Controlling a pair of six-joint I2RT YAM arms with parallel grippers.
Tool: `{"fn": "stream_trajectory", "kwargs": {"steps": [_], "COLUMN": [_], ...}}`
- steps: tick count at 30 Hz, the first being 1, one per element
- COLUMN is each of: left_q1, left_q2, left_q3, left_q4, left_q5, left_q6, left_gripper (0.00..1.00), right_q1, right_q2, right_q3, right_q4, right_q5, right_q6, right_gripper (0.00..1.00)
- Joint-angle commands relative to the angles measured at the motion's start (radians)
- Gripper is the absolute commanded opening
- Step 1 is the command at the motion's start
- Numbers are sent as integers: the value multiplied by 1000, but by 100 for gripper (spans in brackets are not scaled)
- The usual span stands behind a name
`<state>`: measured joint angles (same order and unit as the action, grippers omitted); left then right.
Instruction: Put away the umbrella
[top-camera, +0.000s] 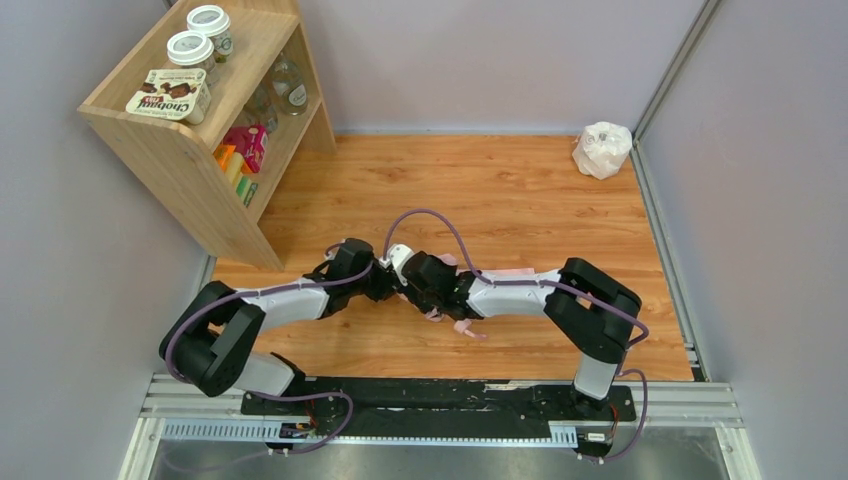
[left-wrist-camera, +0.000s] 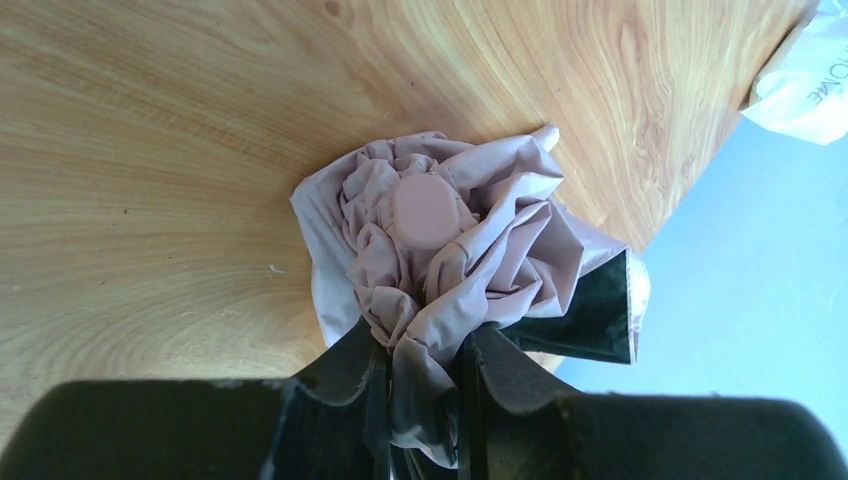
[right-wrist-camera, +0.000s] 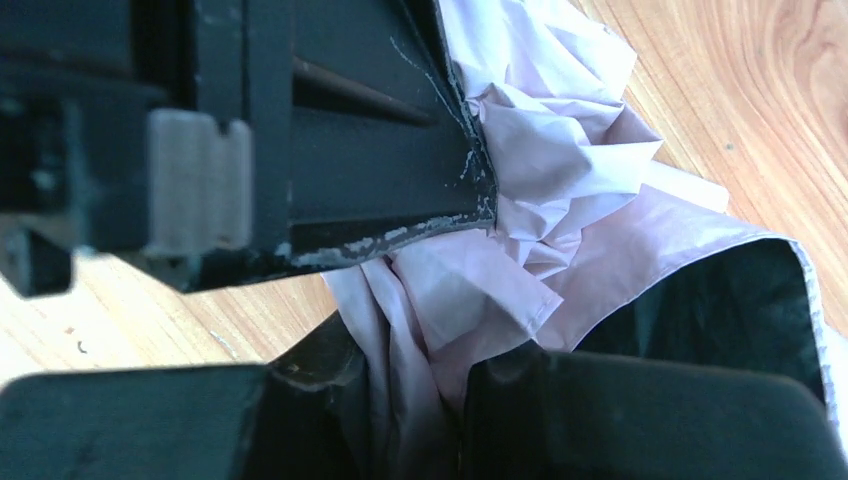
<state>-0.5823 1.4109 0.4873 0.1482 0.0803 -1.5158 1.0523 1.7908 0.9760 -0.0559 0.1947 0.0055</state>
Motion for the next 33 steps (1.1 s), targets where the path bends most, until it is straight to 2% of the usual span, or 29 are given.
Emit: {"fn": "stream_trajectory", "kwargs": {"steps": [1,2,3,4,5,10,15,19,22,25,28,33], "left_q1": [-8,-5,-2,4,9,16,16,16,16,16,16,15], "left_q2": [-61,-97,-115,-137,-173,-311,-328,-274,-234,-189,-144,-69], "left_q3": [-16,-26,-33,-55,-67,-101,-104,-96,-72,6,54,22], "left_q4": [-199,-184,-168,-109,-89,-78,-76,25,18,-172,-272,-119], "left_q5": [-77,-106,-109,-106,-99,-93,-86,-47,-53,-66,-71,-77], "left_q6": [129,138,161,172,193,226,158,125,103,74,31,34], "left_gripper": [19,37,44,63,75,77,77,78,78,78,78,79], "right_q1": [-99,-118,-141,-159,-179,-253,-293,-302,-305,-305,-305,-305], "right_q2": [-10,-17,-24,-24,-21,25,61,78,84,81,75,68], "right_q3": [-66,-91,-115,-137,-151,-154,-134,-122,-109,-106,-105,-96], "right_q4": [-9,10,39,47,92,154,180,194,186,185,172,165], "right_q5": [-177,-274,-343,-418,-479,-704,-804,-827,-825,-824,-819,-830], "right_q6": [79,105,114,135,160,231,266,281,274,274,266,258], "right_gripper": [0,0,0,0,0,0,0,0,0,0,0,0]}}
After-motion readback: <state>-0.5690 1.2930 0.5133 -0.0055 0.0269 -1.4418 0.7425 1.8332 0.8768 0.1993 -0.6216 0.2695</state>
